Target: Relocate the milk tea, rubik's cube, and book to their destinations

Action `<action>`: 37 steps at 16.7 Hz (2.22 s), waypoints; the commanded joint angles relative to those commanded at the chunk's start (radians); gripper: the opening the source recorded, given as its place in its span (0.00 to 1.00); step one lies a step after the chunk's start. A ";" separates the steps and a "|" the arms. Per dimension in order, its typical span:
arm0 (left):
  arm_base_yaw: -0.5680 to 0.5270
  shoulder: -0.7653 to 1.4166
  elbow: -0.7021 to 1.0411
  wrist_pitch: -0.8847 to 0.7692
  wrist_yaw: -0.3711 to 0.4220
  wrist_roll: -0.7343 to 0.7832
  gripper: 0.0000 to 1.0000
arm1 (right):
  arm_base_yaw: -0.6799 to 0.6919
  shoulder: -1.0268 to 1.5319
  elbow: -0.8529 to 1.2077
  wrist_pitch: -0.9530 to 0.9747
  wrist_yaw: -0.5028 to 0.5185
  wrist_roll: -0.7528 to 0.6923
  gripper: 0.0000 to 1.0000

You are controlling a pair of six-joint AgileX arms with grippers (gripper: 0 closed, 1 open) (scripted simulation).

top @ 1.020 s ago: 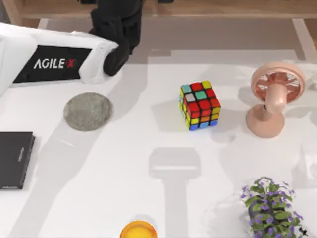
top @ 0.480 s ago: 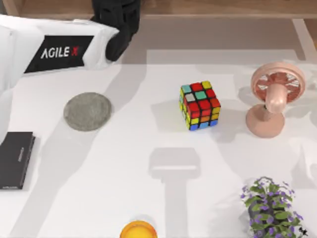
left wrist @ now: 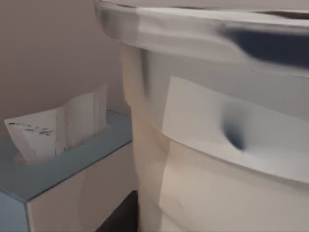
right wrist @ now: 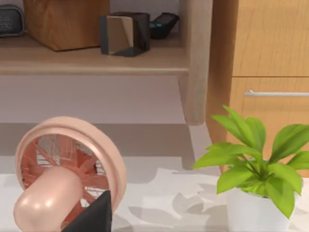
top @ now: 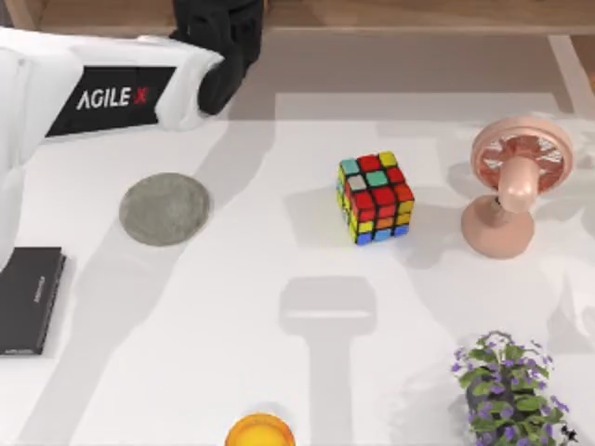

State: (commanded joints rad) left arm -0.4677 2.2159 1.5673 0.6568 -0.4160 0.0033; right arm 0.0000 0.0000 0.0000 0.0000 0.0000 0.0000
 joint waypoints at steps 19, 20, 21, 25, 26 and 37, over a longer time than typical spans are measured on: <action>-0.016 -0.091 -0.118 0.035 -0.044 0.001 0.00 | 0.000 0.000 0.000 0.000 0.000 0.000 1.00; -0.027 -0.122 -0.172 0.047 -0.051 0.001 0.00 | 0.000 0.000 0.000 0.000 0.000 0.000 1.00; -0.040 -0.156 -0.229 0.062 -0.058 0.001 0.00 | 0.000 0.000 0.000 0.000 0.000 0.000 1.00; -0.082 -0.256 -0.357 0.105 -0.084 0.005 0.00 | 0.000 0.000 0.000 0.000 0.000 0.000 1.00; -0.084 -0.261 -0.362 0.107 -0.084 0.005 0.00 | 0.000 0.000 0.000 0.000 0.000 0.000 1.00; -0.084 -0.374 -0.648 0.364 -0.071 -0.015 0.00 | 0.000 0.000 0.000 0.000 0.000 0.000 1.00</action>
State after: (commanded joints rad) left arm -0.5522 1.8421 0.9189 1.0212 -0.4868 -0.0121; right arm 0.0000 0.0000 0.0000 0.0000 0.0000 0.0000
